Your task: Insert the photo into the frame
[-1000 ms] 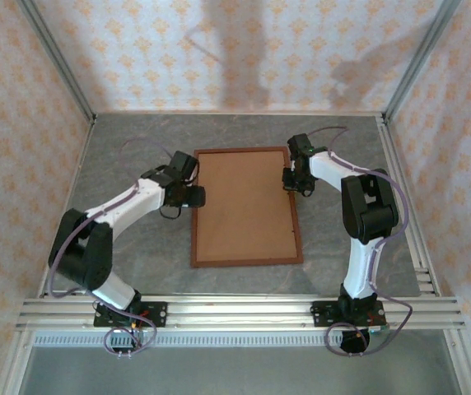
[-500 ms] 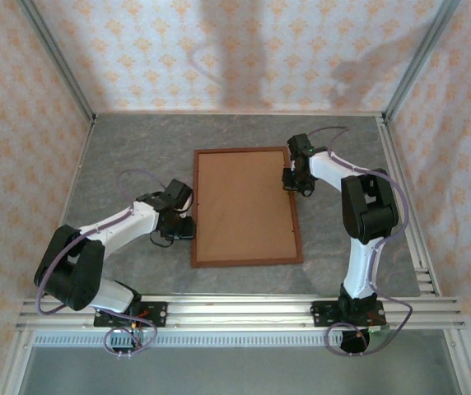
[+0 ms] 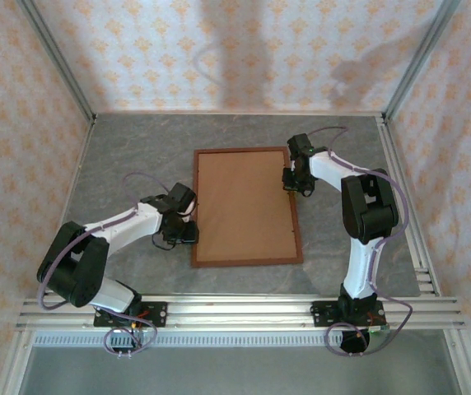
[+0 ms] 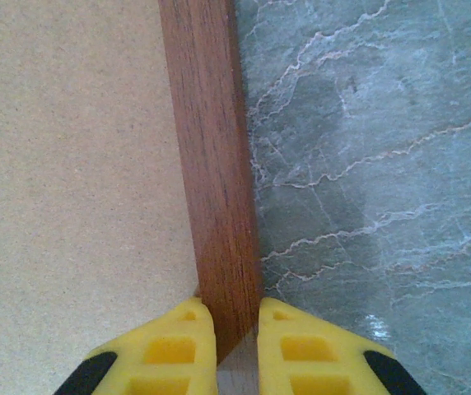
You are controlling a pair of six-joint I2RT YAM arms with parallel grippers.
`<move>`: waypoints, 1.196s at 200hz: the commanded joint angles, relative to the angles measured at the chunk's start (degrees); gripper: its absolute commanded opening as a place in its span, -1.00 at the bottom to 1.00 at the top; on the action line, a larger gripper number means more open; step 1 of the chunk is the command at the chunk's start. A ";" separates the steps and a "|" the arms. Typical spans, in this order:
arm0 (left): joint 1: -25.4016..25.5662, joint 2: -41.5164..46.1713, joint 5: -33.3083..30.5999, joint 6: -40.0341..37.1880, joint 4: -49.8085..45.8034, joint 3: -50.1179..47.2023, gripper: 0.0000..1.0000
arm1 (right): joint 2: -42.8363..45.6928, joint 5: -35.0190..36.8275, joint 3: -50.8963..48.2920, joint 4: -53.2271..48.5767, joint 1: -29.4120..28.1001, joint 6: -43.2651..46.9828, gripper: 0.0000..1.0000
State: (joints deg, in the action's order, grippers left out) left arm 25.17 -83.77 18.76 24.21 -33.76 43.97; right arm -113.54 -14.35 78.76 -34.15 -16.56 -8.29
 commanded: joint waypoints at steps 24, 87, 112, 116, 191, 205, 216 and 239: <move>1.89 -3.97 1.31 1.23 3.14 -1.51 -0.41 | -2.45 -0.83 -1.18 -0.13 -1.36 -0.56 -0.73; 4.75 -7.98 0.73 1.83 7.01 -0.90 -0.27 | -1.85 -1.43 -2.42 0.75 -1.67 -1.35 -0.73; 5.90 -9.69 -0.44 1.38 7.61 -0.65 -0.20 | -1.84 -1.45 -2.93 1.10 -1.89 -1.61 -0.73; 5.94 -9.85 -0.55 1.24 7.65 -0.70 -0.20 | -1.78 -1.47 -2.96 1.10 -1.98 -1.69 -0.73; 6.54 -3.51 -8.80 0.76 2.77 3.10 0.05 | -1.16 -0.15 -1.81 -0.27 -2.06 -1.37 -0.73; 6.29 0.04 -13.25 0.57 0.59 4.55 0.10 | -0.84 0.68 -0.89 -1.00 -2.07 -0.99 -0.72; 5.66 2.56 -15.96 0.54 0.10 5.28 0.13 | -0.72 1.21 -0.12 -1.43 -1.98 -0.81 -0.69; 2.22 5.40 -16.25 0.96 2.43 5.53 0.17 | 0.42 2.03 1.56 -2.25 -1.90 -0.93 -0.56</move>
State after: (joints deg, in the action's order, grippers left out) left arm 30.15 -81.89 7.55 25.45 -32.73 47.59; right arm -113.32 -13.30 78.61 -32.77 -17.02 -8.49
